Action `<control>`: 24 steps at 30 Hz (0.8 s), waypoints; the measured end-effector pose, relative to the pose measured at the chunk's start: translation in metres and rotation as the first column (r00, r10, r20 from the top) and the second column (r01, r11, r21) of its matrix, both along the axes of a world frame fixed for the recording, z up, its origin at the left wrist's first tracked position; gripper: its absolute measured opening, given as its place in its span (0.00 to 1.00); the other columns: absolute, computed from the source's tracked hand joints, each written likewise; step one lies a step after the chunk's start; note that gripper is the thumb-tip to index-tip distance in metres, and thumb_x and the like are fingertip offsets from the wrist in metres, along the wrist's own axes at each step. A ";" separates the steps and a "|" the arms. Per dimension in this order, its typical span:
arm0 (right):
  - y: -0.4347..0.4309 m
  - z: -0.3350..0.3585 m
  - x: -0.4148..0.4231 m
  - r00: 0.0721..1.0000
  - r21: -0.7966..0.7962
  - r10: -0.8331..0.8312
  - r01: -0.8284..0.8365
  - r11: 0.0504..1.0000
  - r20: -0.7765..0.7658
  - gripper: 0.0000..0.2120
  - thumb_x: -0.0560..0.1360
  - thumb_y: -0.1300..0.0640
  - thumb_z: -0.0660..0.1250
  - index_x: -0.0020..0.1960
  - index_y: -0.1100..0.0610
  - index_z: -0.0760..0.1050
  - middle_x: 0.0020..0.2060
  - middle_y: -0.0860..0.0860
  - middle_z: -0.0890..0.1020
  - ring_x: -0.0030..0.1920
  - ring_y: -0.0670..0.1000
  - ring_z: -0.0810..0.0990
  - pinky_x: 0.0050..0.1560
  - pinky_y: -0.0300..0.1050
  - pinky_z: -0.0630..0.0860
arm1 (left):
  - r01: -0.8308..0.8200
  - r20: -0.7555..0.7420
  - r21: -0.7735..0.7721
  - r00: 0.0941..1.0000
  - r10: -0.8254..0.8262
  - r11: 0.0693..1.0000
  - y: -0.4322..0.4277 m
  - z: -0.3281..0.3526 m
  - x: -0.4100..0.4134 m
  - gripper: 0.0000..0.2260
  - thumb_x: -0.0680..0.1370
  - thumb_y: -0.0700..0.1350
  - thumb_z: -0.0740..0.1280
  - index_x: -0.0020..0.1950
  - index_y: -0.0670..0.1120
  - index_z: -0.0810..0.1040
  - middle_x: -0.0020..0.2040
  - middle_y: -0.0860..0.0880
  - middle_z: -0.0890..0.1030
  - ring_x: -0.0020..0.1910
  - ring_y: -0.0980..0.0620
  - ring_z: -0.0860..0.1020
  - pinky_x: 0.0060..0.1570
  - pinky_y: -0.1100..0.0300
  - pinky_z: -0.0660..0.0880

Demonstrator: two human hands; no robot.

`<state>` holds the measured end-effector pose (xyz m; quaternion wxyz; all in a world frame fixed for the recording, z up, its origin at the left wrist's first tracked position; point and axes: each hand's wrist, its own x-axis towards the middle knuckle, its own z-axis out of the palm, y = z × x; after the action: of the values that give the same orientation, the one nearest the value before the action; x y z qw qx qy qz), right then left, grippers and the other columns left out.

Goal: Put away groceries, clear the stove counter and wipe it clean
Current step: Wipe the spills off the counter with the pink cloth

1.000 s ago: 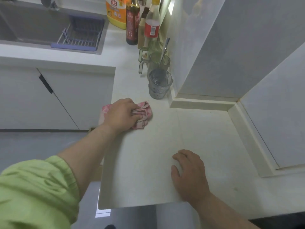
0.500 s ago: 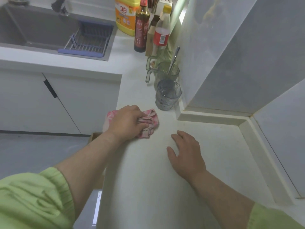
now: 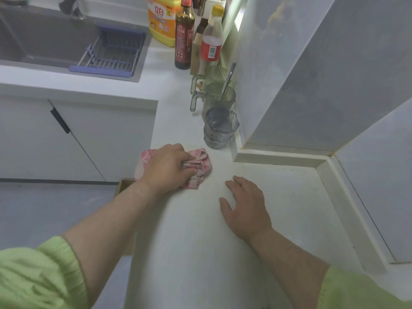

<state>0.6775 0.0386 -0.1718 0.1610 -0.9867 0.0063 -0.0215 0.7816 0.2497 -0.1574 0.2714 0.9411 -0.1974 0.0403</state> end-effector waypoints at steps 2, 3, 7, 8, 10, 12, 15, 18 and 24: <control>0.001 0.002 -0.001 1.000 0.009 -0.001 0.001 1.000 -0.023 0.31 0.71 0.39 0.53 0.65 0.56 0.75 0.67 0.55 0.74 0.69 0.56 0.69 0.71 0.51 0.60 | 0.017 0.001 -0.008 1.000 -0.017 1.000 0.002 0.002 -0.017 0.15 0.66 0.55 0.68 0.36 0.43 0.80 0.34 0.49 0.73 0.38 0.45 0.72 0.37 0.58 0.63; 0.001 0.002 -0.001 1.000 0.011 -0.002 0.002 1.000 -0.027 0.31 0.71 0.39 0.52 0.66 0.56 0.75 0.68 0.54 0.73 0.69 0.56 0.69 0.71 0.50 0.59 | 0.027 0.002 -0.022 1.000 -0.027 0.999 0.003 0.003 -0.026 0.14 0.66 0.55 0.69 0.36 0.44 0.80 0.34 0.50 0.72 0.37 0.45 0.72 0.37 0.58 0.62; 0.001 0.001 -0.001 1.000 0.014 0.000 0.001 1.000 -0.031 0.32 0.71 0.39 0.51 0.66 0.56 0.74 0.68 0.55 0.73 0.70 0.56 0.69 0.72 0.50 0.60 | 0.046 -0.004 -0.088 0.999 -0.046 0.995 0.010 0.002 -0.070 0.19 0.67 0.60 0.64 0.45 0.48 0.84 0.35 0.54 0.73 0.36 0.50 0.70 0.39 0.59 0.64; 0.001 0.001 -0.001 1.000 0.012 -0.001 0.001 1.000 -0.031 0.32 0.71 0.39 0.52 0.66 0.56 0.74 0.68 0.55 0.74 0.69 0.56 0.69 0.71 0.51 0.60 | 0.048 -0.019 -0.095 0.999 -0.049 0.994 0.012 0.001 -0.080 0.20 0.67 0.61 0.63 0.48 0.49 0.84 0.36 0.53 0.75 0.37 0.50 0.72 0.39 0.58 0.66; 0.002 0.001 -0.001 1.000 0.004 -0.004 0.005 1.000 -0.027 0.31 0.72 0.40 0.53 0.66 0.56 0.75 0.67 0.55 0.74 0.69 0.57 0.69 0.71 0.51 0.61 | 0.055 -0.041 -0.093 0.997 -0.059 0.994 0.014 -0.001 -0.090 0.21 0.67 0.61 0.63 0.50 0.49 0.84 0.37 0.52 0.77 0.39 0.48 0.75 0.40 0.55 0.71; 0.002 0.001 -0.001 1.000 0.002 -0.006 0.006 1.000 -0.015 0.32 0.71 0.39 0.52 0.65 0.56 0.75 0.67 0.55 0.74 0.69 0.57 0.70 0.71 0.52 0.62 | 0.057 -0.046 -0.098 0.997 -0.062 0.994 0.014 -0.001 -0.089 0.20 0.67 0.60 0.63 0.48 0.49 0.84 0.37 0.51 0.77 0.39 0.47 0.75 0.41 0.56 0.70; 0.002 0.000 0.000 1.000 0.005 -0.003 0.004 1.000 -0.018 0.33 0.70 0.38 0.51 0.66 0.56 0.75 0.68 0.55 0.74 0.69 0.56 0.69 0.71 0.52 0.61 | 0.065 -0.024 -0.095 0.997 -0.068 0.993 0.014 -0.001 -0.083 0.19 0.67 0.58 0.64 0.47 0.48 0.84 0.37 0.50 0.77 0.38 0.47 0.75 0.41 0.58 0.69; 0.001 0.000 -0.001 1.000 0.017 -0.007 0.008 1.000 -0.012 0.33 0.71 0.38 0.52 0.66 0.56 0.75 0.67 0.54 0.74 0.69 0.56 0.69 0.71 0.52 0.61 | 0.063 -0.008 -0.102 0.998 -0.064 0.993 0.014 -0.002 -0.074 0.17 0.67 0.57 0.66 0.46 0.47 0.84 0.37 0.50 0.77 0.38 0.46 0.75 0.41 0.58 0.69; -0.001 0.000 0.000 1.000 0.024 -0.005 0.006 1.000 -0.021 0.27 0.73 0.43 0.59 0.67 0.55 0.74 0.68 0.53 0.73 0.70 0.54 0.68 0.72 0.50 0.60 | -0.003 -0.005 -0.043 1.000 0.002 0.999 0.010 -0.002 -0.033 0.14 0.66 0.54 0.69 0.40 0.43 0.82 0.37 0.47 0.76 0.40 0.45 0.74 0.40 0.56 0.69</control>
<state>0.6773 0.0377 -0.1723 0.1728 -0.9848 0.0111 -0.0114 0.7486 0.2600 -0.1592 0.2919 0.9354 -0.1947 0.0426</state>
